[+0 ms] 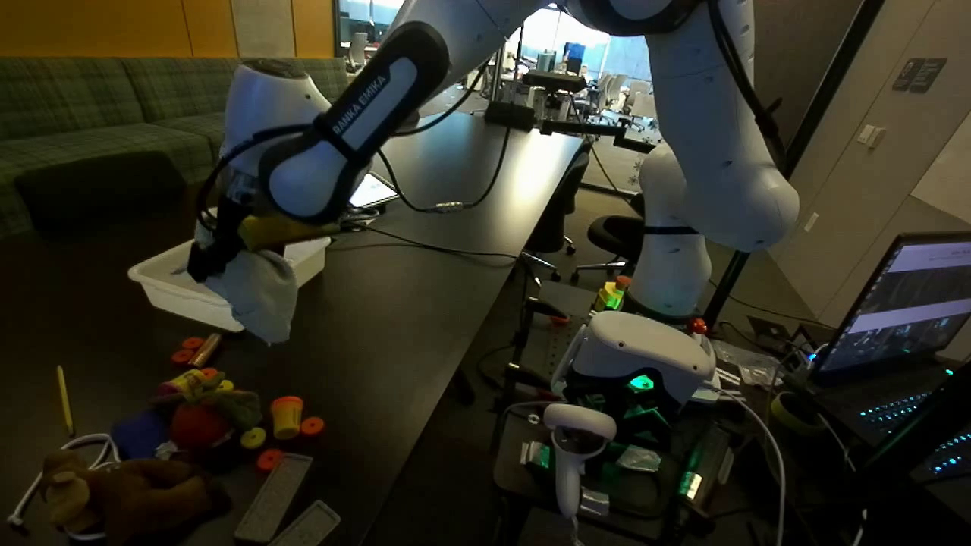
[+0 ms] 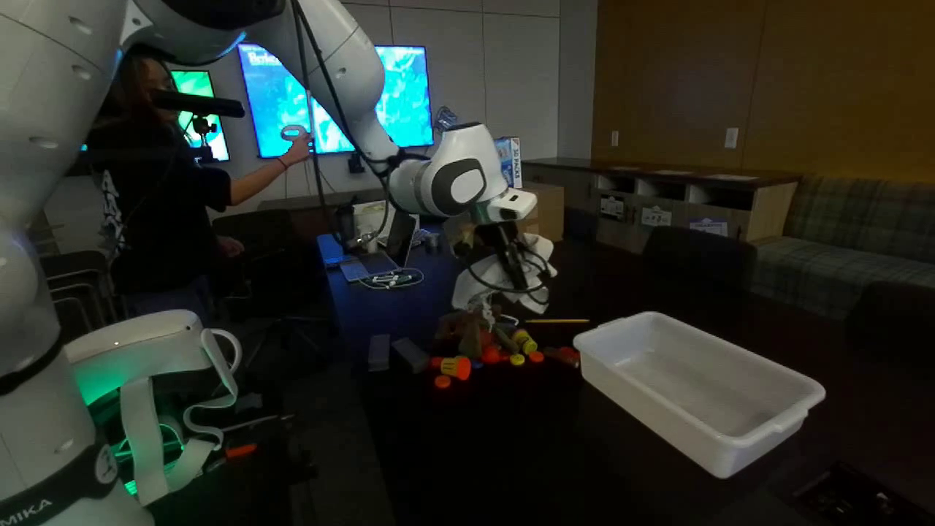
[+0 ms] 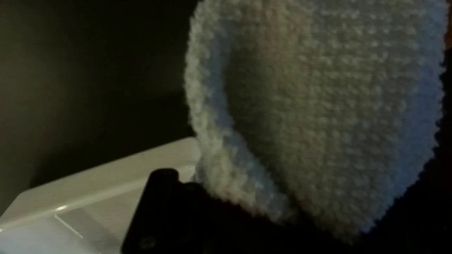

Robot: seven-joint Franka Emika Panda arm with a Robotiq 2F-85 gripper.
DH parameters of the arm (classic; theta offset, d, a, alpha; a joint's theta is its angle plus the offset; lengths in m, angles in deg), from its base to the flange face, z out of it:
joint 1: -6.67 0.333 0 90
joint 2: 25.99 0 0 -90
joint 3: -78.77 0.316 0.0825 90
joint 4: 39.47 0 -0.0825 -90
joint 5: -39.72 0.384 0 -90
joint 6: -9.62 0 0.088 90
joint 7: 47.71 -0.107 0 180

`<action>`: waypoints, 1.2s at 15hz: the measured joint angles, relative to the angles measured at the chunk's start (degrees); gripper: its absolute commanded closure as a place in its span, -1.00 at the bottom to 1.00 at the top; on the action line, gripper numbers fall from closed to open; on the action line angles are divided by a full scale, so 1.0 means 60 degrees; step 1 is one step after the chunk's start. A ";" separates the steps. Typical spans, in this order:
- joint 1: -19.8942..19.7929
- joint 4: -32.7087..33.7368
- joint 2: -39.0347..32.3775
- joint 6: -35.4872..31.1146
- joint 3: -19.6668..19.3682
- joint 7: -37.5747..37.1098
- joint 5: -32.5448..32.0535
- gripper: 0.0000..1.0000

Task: Pick up the cloth and sweep away the items on the table, then put the cloth in the bowl

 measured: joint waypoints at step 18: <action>-0.3304 0.8011 -0.4680 0.3310 0.0655 -0.0399 -0.0025 0.09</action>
